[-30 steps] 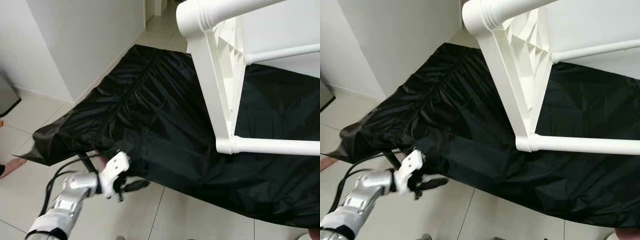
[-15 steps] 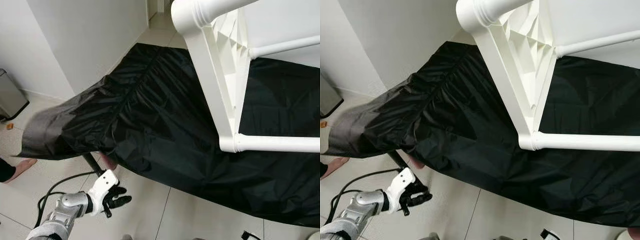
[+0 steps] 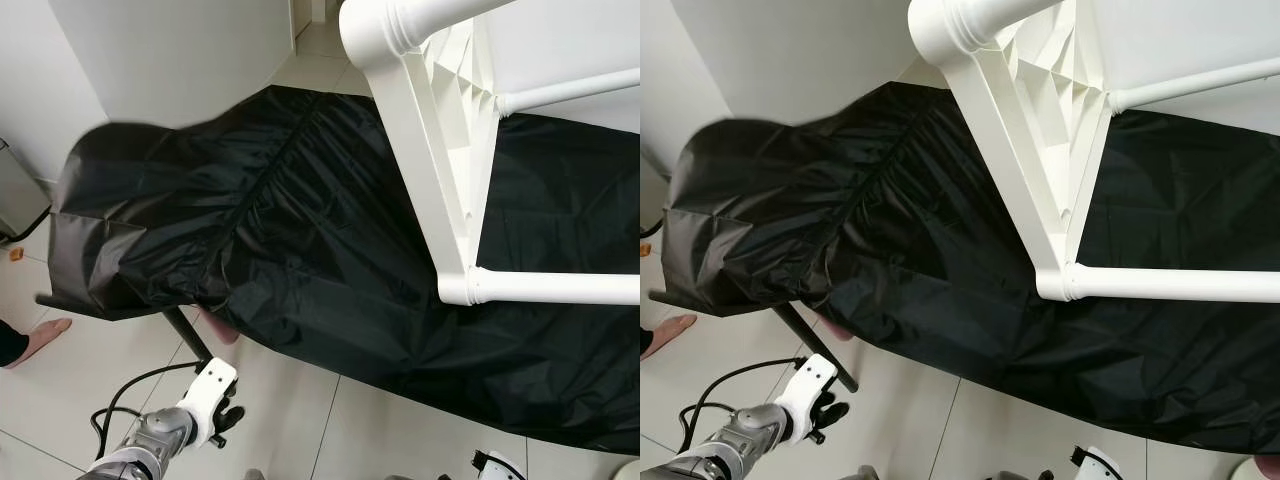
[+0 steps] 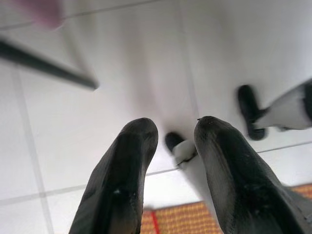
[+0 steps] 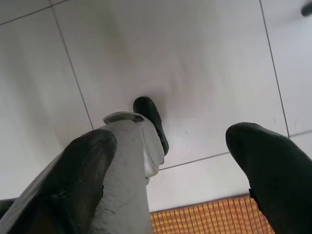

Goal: Building children table

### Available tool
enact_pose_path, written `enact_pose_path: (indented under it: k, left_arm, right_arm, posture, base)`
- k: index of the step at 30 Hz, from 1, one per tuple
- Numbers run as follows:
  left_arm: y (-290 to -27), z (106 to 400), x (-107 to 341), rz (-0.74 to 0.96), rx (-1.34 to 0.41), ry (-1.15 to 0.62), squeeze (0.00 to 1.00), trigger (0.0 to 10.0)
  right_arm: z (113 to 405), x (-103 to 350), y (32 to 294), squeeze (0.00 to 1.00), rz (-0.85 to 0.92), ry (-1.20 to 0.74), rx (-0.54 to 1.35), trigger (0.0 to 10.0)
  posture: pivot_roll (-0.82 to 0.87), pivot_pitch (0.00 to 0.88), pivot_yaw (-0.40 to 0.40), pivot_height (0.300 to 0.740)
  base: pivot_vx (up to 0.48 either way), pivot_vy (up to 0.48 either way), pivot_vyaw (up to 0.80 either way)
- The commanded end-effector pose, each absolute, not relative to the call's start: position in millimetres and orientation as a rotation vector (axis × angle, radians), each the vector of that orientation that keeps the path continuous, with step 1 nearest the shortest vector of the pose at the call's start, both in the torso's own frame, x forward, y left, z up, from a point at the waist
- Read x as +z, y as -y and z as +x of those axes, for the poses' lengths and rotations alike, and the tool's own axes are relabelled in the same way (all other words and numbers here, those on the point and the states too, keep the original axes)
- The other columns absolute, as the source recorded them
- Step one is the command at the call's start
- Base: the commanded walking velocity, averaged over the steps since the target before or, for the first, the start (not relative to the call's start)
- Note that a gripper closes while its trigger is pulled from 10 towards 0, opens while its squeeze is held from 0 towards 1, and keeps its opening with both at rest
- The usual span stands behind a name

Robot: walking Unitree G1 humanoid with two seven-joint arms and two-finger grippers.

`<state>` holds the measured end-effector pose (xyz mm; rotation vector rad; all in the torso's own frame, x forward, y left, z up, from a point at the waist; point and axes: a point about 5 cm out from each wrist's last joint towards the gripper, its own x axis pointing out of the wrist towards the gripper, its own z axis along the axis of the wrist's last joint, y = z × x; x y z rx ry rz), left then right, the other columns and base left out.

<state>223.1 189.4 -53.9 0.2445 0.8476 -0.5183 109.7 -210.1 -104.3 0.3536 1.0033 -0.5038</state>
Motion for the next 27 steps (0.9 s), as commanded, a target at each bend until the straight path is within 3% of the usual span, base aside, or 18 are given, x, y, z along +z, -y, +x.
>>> enact_pose_path:
  k: [1,8,12,27]
  left_arm:
    - [-196,219,-58,0.281,-0.456,-0.883,0.00,10.0]
    - [-180,225,-58,0.175,-0.407,-0.877,0.00,10.0]
    - [-152,237,-51,0.165,-0.499,-0.812,0.00,10.0]
    - [-147,234,-53,0.132,-0.495,-0.819,0.00,10.0]
  right_arm:
    - [105,-109,195,0.00,0.121,-1.050,-0.281,10.0]
    - [127,-103,187,0.00,0.153,-0.976,-0.193,10.0]
    - [141,-98,182,0.00,0.103,-0.938,-0.083,10.0]
    - [147,-95,181,0.00,0.087,-0.899,-0.034,10.0]
  posture:
    - [0.02,0.025,0.064,0.740]
    - [0.01,0.024,0.038,0.740]
    - [0.02,0.019,0.014,0.740]
    - [0.01,0.012,0.000,0.740]
  base:
    - [0.000,0.000,0.00]
    - [0.000,0.000,0.00]
    - [0.000,0.000,0.00]
    - [0.000,0.000,0.00]
